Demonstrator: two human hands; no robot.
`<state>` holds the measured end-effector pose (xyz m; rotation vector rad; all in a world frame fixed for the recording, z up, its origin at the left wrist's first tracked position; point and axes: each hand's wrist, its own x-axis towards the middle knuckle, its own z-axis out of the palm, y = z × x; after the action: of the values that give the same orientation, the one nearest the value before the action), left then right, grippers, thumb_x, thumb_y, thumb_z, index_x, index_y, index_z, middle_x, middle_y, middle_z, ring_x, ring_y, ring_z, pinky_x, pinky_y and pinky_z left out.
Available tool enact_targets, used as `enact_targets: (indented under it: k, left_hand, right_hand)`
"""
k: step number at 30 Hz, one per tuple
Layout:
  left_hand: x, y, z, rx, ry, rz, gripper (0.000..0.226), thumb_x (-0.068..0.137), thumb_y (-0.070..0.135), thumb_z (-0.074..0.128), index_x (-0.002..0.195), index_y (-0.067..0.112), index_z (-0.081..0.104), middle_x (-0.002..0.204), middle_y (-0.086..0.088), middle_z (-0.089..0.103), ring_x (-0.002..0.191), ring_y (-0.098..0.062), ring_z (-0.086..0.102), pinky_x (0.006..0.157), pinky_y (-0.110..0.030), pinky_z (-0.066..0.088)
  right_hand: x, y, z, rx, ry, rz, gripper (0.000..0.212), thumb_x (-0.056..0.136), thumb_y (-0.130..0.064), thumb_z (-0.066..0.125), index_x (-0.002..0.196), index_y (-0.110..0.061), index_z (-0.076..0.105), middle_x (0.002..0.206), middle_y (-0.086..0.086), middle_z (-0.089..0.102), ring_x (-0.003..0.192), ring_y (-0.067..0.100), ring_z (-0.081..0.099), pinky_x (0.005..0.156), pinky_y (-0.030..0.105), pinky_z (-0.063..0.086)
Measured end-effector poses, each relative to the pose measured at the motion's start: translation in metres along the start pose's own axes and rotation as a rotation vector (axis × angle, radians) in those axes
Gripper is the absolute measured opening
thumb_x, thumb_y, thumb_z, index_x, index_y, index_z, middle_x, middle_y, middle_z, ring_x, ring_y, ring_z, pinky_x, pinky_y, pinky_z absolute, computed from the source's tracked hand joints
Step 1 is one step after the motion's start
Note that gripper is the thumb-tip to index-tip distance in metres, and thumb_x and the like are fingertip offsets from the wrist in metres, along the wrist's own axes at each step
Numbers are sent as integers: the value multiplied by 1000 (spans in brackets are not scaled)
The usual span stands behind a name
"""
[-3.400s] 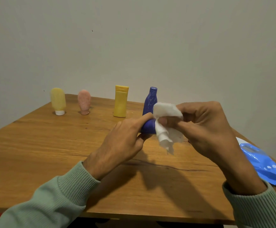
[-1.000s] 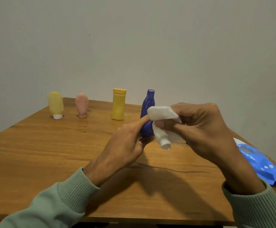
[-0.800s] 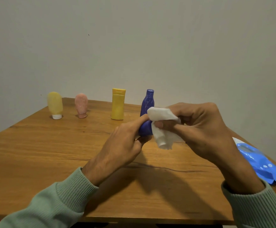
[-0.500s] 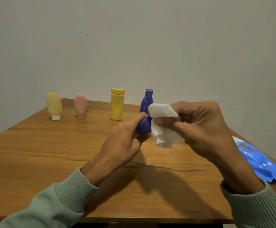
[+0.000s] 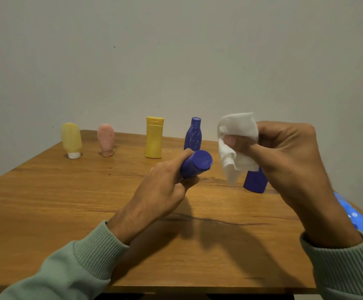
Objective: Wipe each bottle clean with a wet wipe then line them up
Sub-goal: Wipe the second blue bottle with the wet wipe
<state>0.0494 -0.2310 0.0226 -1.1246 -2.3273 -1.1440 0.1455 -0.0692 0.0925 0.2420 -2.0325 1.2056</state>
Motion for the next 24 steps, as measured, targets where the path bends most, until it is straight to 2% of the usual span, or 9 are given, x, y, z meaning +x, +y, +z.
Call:
enact_targets:
  k: [2,6,10,12,15,17,19,21,24]
  left_hand:
    - [0,0,0,-3,-6,-2,40,89,18,69,125,21,53,103,7,63,80,2,53,75,-18,38]
    - [-2,0,-1,-14,-16,9,46,88,15,67,131,22,50,105,5,65,79,2,56,77,-22,44]
    - [-2,-1,-2,-26,-25,2,44,88,15,67,128,22,51,102,3,65,81,-3,56,77,-25,43]
    - [-2,0,-1,-27,-26,0,44,89,15,67,129,21,51,103,5,64,79,-2,53,78,-24,43]
    - [-4,3,-1,-49,-40,-6,45,88,12,65,130,19,50,105,11,58,86,-1,53,85,-25,46]
    - [-3,2,-1,-73,-62,-22,45,88,14,66,130,20,49,109,7,62,90,-3,57,87,-29,49]
    - [-1,1,-1,-112,-73,-49,38,88,17,68,122,24,51,102,6,64,89,-6,58,84,-32,49]
    - [3,-1,-2,-156,-71,-77,31,87,20,68,111,26,50,93,9,60,84,-6,58,80,-27,47]
    - [7,-1,-4,-253,-76,-135,35,86,24,69,111,29,45,95,11,59,87,-3,59,74,-15,43]
  right_hand:
    - [-2,-2,3,14,-72,9,21,66,-37,72,87,-33,71,82,-13,73,78,9,69,68,31,59]
    - [-6,1,17,-43,-197,-46,16,73,-23,75,89,-26,73,83,-13,72,81,4,66,64,17,54]
    - [-4,7,19,-138,-106,-76,18,76,-24,73,89,-35,66,83,-22,65,81,-3,63,61,9,49]
    - [-4,6,17,-127,-143,-82,18,75,-24,73,90,-33,67,86,-20,66,83,-1,64,64,10,51]
    - [-6,4,19,-107,-233,-99,18,76,-23,73,94,-25,71,92,-14,69,87,4,65,67,15,53]
    - [-4,8,18,-116,-157,-73,18,74,-29,73,92,-28,71,87,-15,70,81,4,65,63,16,53]
    - [0,13,12,-121,-67,-31,15,74,-29,74,88,-32,71,81,-15,71,75,6,67,61,20,55]
    - [4,18,4,-126,-38,14,15,75,-25,75,87,-31,71,80,-13,72,74,7,67,63,26,57]
    - [6,24,-4,-153,-54,53,16,74,-26,75,90,-28,72,83,-12,72,76,7,67,68,30,58]
